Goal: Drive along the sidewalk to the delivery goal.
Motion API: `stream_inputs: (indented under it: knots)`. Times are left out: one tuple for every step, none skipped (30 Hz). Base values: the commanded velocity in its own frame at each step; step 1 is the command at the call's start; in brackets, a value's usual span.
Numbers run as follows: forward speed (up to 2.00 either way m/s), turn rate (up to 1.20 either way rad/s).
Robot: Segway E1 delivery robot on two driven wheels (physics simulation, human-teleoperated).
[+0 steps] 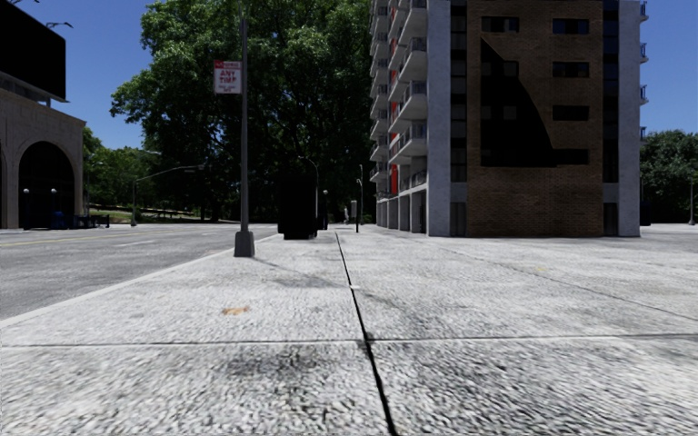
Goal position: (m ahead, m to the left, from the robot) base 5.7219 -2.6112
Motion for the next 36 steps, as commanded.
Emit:
stream_inputs:
  knots:
    - [2.00,0.00]
    - [2.00,-0.05]
    - [2.00,-0.16]
    - [2.00,-0.16]
    - [2.00,-0.20]
    - [2.00,-0.26]
    - [2.00,-0.35]
    - [2.00,-0.45]
    - [2.00,-0.45]
    - [2.00,-0.51]
    - [2.00,-0.53]
    - [2.00,-0.54]
    - [2.00,-0.54]
    - [2.00,-0.54]
    - [2.00,-0.55]
    - [2.00,-0.55]
    - [2.00,-0.41]
    - [2.00,-0.38]
    - [2.00,-0.38]
    - [2.00,-0.38]
    - [2.00,-0.38]
    - [2.00,-0.38]
    - [2.00,-0.38]
    - [2.00,-0.38]
    - [2.00,-0.38]
    - [2.00,-0.37]
    - [2.00,-0.37]
    - [2.00,-0.38]
    - [2.00,-0.44]
    - [2.00,-0.61]
    - [2.00,-0.61]
    - [2.00,-0.88]
    - [2.00,-0.96]
    - [2.00,-0.99]
    - [2.00,-0.99]
    - [2.00,-1.02]
